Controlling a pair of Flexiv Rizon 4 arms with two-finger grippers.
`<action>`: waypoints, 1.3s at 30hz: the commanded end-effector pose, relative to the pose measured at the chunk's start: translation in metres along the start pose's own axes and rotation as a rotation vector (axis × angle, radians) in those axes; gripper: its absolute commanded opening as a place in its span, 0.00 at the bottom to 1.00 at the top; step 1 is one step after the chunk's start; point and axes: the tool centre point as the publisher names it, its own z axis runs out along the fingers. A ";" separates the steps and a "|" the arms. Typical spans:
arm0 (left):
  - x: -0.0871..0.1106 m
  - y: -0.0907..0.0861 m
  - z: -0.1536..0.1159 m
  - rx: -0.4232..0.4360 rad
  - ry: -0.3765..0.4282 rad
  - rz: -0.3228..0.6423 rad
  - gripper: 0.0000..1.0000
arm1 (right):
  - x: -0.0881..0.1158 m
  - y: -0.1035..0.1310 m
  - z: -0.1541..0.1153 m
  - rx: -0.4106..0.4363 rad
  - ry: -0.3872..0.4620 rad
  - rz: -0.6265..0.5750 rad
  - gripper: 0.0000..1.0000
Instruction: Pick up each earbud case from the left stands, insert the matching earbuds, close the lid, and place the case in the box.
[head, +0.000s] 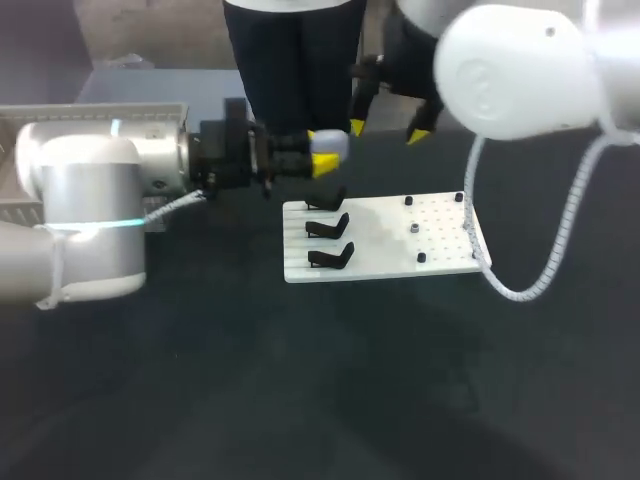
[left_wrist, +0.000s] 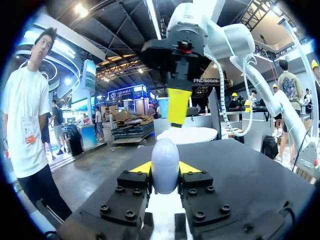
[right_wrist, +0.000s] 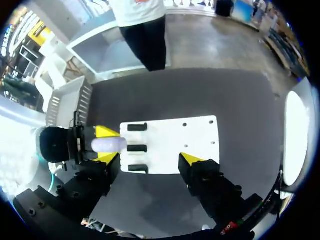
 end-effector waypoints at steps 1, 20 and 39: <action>-0.025 -0.004 -0.060 -0.143 0.042 0.046 0.00 | 0.038 -0.034 -0.021 -0.092 -0.294 0.117 1.00; -0.006 0.058 -0.226 -0.555 0.207 0.166 0.00 | 0.082 -0.064 -0.010 -0.041 -0.237 0.267 1.00; 0.077 0.094 -0.265 -0.604 0.336 0.088 0.00 | 0.092 -0.058 0.001 -0.014 -0.216 0.292 1.00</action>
